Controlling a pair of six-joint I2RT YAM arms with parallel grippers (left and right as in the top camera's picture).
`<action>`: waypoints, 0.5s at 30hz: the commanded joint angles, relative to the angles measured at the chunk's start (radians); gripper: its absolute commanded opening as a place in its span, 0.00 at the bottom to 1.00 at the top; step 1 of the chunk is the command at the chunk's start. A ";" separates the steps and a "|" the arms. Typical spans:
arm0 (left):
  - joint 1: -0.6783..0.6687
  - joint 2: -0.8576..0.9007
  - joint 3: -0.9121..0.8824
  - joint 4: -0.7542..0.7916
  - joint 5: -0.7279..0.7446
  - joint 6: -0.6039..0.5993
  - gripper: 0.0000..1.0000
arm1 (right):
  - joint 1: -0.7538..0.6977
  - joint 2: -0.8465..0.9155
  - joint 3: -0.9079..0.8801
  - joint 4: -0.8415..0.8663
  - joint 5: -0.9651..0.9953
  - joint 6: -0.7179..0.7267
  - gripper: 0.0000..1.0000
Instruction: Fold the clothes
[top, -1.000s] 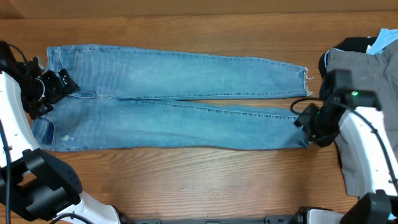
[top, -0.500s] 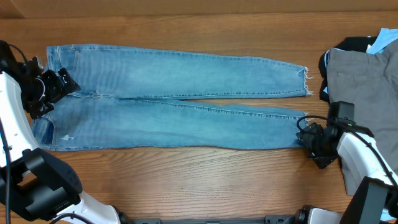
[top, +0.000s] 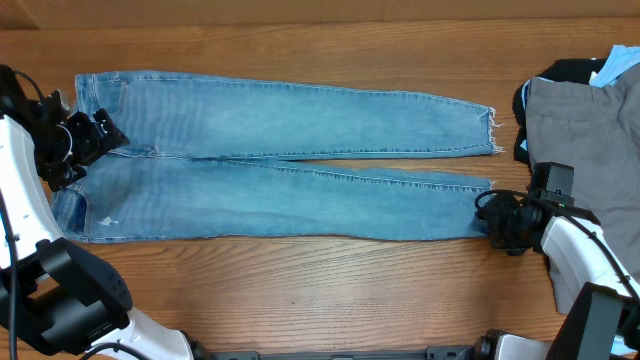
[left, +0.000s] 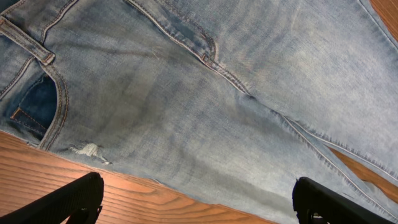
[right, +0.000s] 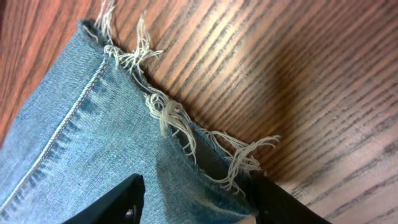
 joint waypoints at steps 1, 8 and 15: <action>-0.007 0.000 -0.010 0.000 0.011 -0.018 1.00 | 0.000 -0.010 -0.008 0.004 -0.002 -0.001 0.56; -0.007 0.000 -0.010 0.000 0.011 -0.018 1.00 | 0.000 -0.010 -0.078 0.029 -0.001 0.021 0.55; -0.006 0.000 -0.010 0.000 0.011 -0.017 1.00 | 0.000 -0.009 -0.135 0.189 -0.113 0.051 0.27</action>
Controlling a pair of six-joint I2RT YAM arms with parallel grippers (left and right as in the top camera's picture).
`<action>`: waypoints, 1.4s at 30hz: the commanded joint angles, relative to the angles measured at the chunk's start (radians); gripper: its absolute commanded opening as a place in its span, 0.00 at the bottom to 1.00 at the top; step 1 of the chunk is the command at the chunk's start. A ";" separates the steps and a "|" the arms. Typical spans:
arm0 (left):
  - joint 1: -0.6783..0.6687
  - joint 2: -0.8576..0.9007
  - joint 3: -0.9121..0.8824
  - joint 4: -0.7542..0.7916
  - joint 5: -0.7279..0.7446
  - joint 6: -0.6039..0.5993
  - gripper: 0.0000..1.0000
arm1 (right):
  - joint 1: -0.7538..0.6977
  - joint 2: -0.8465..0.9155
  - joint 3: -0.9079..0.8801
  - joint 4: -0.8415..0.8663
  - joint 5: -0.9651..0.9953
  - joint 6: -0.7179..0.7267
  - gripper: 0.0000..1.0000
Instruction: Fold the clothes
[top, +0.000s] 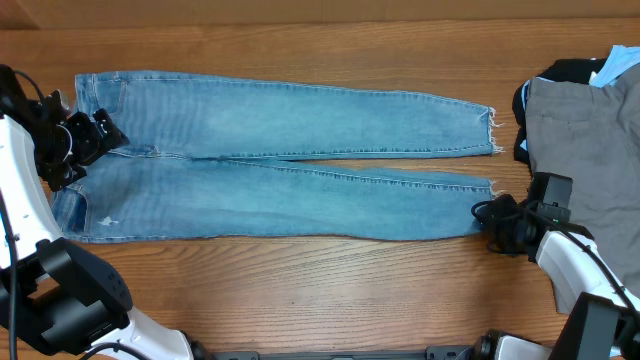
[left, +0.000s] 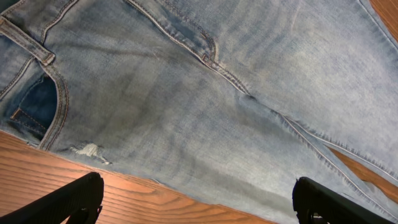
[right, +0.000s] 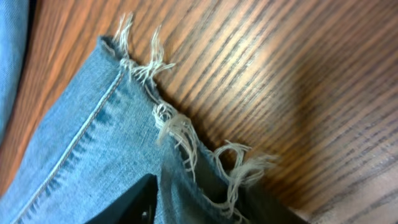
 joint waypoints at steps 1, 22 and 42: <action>-0.006 0.000 -0.010 0.000 0.011 -0.017 1.00 | 0.001 0.031 -0.016 -0.001 -0.106 0.013 0.24; 0.103 0.000 -0.193 0.089 -0.258 -0.242 1.00 | 0.001 0.030 0.199 -0.188 0.029 -0.070 0.21; 0.431 0.000 -0.608 0.597 -0.137 -0.246 0.78 | 0.001 0.030 0.199 -0.187 0.035 -0.118 0.21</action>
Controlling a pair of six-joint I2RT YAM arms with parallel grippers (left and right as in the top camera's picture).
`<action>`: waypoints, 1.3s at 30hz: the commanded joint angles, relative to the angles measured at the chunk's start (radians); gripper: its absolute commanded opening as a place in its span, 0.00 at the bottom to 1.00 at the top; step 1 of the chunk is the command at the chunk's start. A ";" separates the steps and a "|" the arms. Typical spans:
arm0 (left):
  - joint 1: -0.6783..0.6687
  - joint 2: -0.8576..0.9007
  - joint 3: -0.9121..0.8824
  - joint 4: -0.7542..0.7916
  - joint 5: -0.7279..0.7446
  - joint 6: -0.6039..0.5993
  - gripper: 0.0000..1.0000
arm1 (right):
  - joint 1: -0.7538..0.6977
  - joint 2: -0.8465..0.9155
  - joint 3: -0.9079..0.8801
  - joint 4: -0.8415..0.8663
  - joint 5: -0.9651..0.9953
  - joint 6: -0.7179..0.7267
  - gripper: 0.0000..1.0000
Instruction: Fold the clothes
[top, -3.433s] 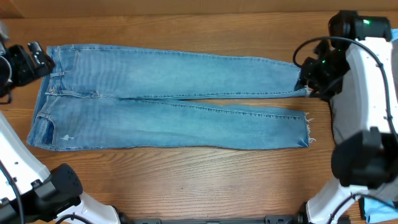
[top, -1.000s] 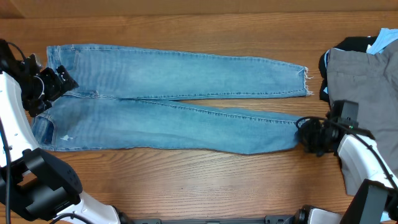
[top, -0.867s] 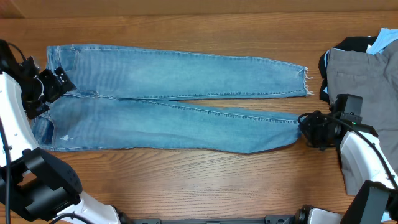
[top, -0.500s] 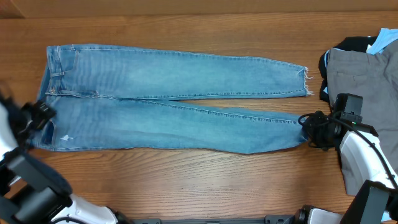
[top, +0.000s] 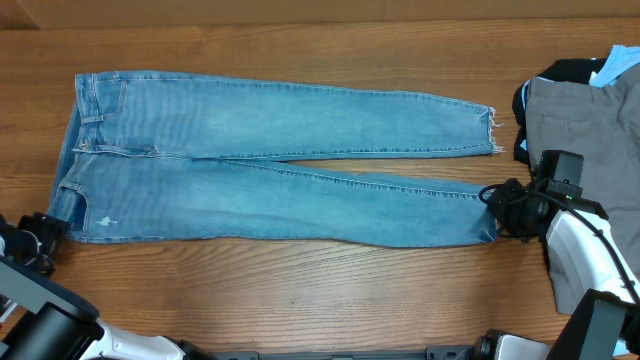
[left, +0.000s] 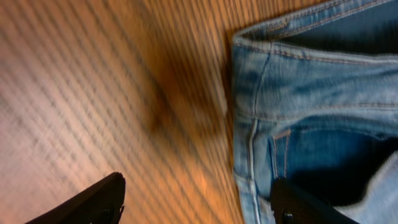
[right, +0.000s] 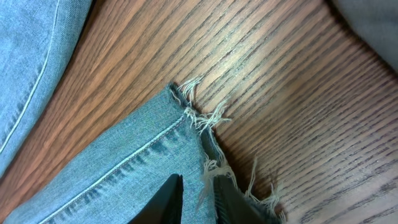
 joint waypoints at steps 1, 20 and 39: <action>-0.007 0.000 -0.082 0.111 0.039 -0.007 0.78 | 0.000 0.005 0.020 0.008 0.006 -0.005 0.21; -0.100 0.000 -0.128 0.294 0.057 0.008 0.90 | 0.000 0.005 0.001 -0.197 0.077 0.074 0.87; -0.104 0.036 -0.165 0.293 0.020 0.008 0.49 | 0.000 0.005 -0.001 -0.291 0.043 0.134 0.84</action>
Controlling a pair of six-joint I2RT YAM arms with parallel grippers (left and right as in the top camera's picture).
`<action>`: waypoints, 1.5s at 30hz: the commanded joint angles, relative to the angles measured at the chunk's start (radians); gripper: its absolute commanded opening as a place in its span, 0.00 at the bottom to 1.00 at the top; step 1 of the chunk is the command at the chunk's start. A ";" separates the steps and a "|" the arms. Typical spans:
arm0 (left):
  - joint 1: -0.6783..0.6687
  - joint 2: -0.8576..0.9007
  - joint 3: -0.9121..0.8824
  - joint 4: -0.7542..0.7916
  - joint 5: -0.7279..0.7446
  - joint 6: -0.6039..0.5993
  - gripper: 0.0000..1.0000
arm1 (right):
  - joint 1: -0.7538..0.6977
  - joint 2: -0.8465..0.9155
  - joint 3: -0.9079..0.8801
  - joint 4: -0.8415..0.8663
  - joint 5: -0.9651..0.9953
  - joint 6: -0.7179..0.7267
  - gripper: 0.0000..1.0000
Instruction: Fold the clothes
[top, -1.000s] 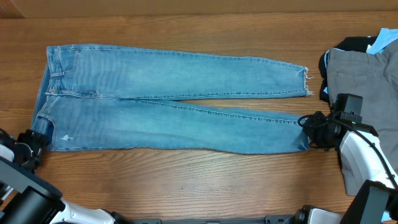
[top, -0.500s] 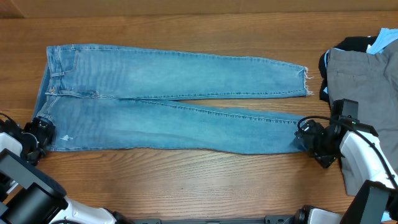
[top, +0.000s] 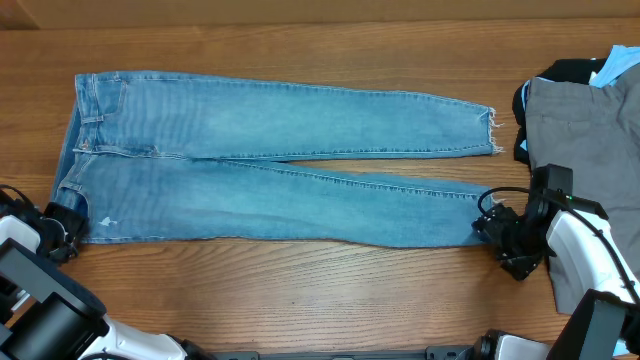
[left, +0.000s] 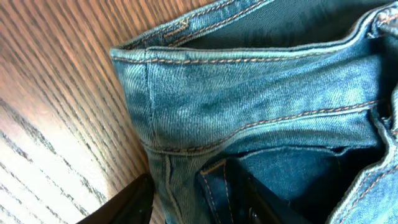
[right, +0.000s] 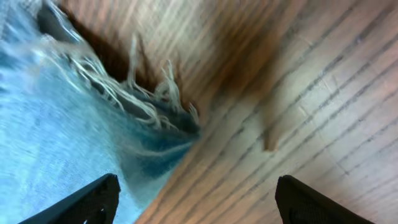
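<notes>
Light blue jeans (top: 270, 160) lie flat on the wooden table (top: 300, 300), waist at the left, both legs running right. At the near left corner of the waist, my left gripper (top: 62, 228) has closed in on the waistband (left: 249, 62); denim fills the narrow gap between its fingers (left: 134, 202). My right gripper (top: 503, 240) sits just off the end of the nearer leg. It is open wide, and the frayed hem (right: 143, 106) lies ahead of it to the left, free of its fingers (right: 93, 199). The right wrist view is blurred.
A pile of other clothes lies at the right edge: a grey garment (top: 590, 140) over something black (top: 560, 72), with a light blue piece (top: 615, 65) on top. My right arm stands close beside this pile.
My right gripper, then shut on the nearer leg's hem, is now open with the hem let go. My left gripper, then open beside the waist corner, now grips the waistband.
At first my left gripper hung open over the seat of the jeans, and my right was open around the nearer hem. The right then narrowed and shut on the hem while the left went to the near waist corner. Now the right has released and the left holds.
</notes>
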 joint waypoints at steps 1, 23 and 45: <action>-0.007 0.032 -0.013 -0.005 -0.013 0.005 0.50 | 0.000 0.005 -0.011 0.043 -0.006 0.053 0.84; -0.007 0.007 0.078 -0.143 0.025 0.005 0.04 | 0.000 0.003 -0.082 0.243 -0.050 0.010 0.04; -0.037 -0.414 0.211 -0.540 -0.014 -0.009 0.04 | -0.001 0.004 0.459 -0.165 0.002 -0.119 0.04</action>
